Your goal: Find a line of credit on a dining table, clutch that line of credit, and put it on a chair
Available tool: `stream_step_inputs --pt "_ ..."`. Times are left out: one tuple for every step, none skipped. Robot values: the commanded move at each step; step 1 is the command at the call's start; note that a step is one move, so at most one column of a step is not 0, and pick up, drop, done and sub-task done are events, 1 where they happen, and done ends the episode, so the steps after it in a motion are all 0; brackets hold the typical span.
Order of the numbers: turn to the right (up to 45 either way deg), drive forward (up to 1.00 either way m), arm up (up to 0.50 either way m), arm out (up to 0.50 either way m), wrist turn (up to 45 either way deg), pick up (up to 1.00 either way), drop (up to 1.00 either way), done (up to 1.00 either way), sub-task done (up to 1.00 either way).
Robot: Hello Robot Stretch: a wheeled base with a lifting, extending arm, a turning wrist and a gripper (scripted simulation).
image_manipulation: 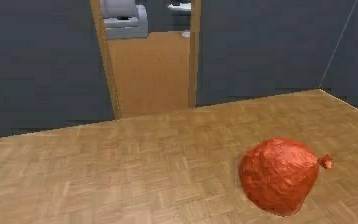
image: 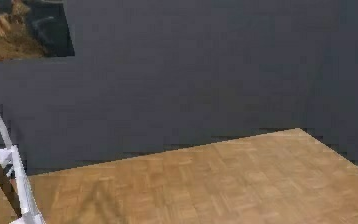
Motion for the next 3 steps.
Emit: stream_step_inputs --pt "-45.0 0.00 0.00 0.00 0.0 0.00 0.00 0.00 0.00" --pt "-45.0 0.00 0.00 0.00 0.0 0.00 0.00 0.00 0.00" --pt "-45.0 0.00 0.00 0.00 0.0 0.00 0.00 0.00 0.00"
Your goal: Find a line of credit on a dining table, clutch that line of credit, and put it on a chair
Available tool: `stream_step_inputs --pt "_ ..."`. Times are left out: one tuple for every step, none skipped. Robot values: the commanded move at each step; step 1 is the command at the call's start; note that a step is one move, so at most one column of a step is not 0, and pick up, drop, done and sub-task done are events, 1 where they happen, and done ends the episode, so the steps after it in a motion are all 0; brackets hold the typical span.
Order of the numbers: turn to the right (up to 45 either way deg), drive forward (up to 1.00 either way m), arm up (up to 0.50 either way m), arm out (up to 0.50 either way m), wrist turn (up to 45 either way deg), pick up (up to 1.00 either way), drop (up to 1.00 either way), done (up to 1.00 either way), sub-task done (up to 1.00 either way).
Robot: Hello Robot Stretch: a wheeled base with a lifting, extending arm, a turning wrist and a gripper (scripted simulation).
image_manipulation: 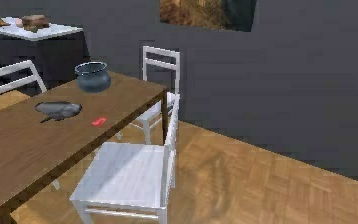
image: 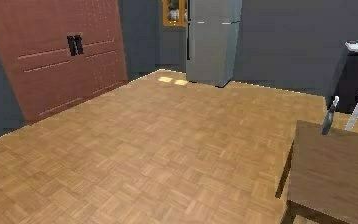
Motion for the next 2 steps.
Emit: stream_step_inputs --pt "-18.0 0.00 0.00 0.00 0.0 0.00 0.00 0.00 0.00" --pt "-3.0 0.00 0.00 0.00 0.0 0.00 0.00 0.00 0.00"
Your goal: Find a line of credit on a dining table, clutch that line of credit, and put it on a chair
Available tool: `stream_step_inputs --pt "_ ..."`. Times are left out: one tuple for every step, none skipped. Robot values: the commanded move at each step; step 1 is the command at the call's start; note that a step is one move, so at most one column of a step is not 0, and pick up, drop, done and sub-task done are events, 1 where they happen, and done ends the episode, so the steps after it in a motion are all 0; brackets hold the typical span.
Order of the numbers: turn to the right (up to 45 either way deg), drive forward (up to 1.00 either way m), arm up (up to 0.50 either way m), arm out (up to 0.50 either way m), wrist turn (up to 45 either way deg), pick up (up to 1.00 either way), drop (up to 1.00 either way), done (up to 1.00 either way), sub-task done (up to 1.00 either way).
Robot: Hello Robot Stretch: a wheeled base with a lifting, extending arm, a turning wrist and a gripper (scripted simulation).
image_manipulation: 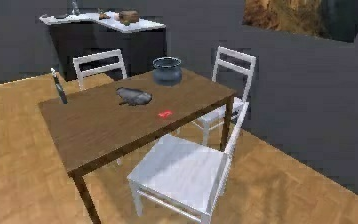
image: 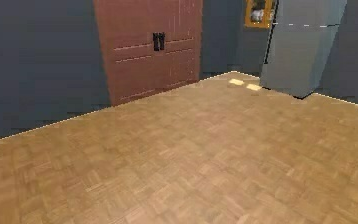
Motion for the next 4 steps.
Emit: stream_step_inputs --pt "45.0 0.00 0.00 0.00 0.0 0.00 0.00 0.00 0.00" --pt "12.0 0.00 0.00 0.00 0.0 0.00 0.00 0.00 0.00" --pt "0.0 0.55 0.00 0.00 0.0 0.00 0.00 0.00 0.00" --pt "-27.0 0.00 0.00 0.00 0.0 0.00 0.00 0.00 0.00"
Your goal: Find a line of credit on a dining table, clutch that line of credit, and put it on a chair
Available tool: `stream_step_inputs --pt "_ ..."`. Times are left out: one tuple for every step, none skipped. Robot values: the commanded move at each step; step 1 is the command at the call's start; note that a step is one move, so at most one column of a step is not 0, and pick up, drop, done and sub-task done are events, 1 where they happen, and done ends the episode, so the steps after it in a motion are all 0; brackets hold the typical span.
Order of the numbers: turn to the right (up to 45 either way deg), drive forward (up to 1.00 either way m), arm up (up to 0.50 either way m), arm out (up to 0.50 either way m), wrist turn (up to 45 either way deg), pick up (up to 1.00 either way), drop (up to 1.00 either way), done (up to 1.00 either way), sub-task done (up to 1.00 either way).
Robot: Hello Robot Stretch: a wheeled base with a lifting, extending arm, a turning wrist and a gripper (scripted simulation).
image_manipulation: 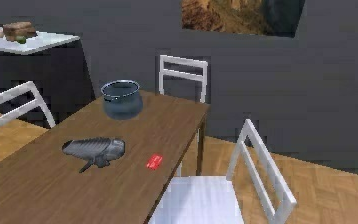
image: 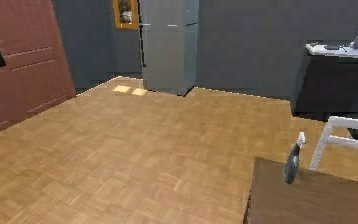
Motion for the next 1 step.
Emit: stream_step_inputs --pt "-3.0 0.00 0.00 0.00 0.0 0.00 0.00 0.00 0.00"
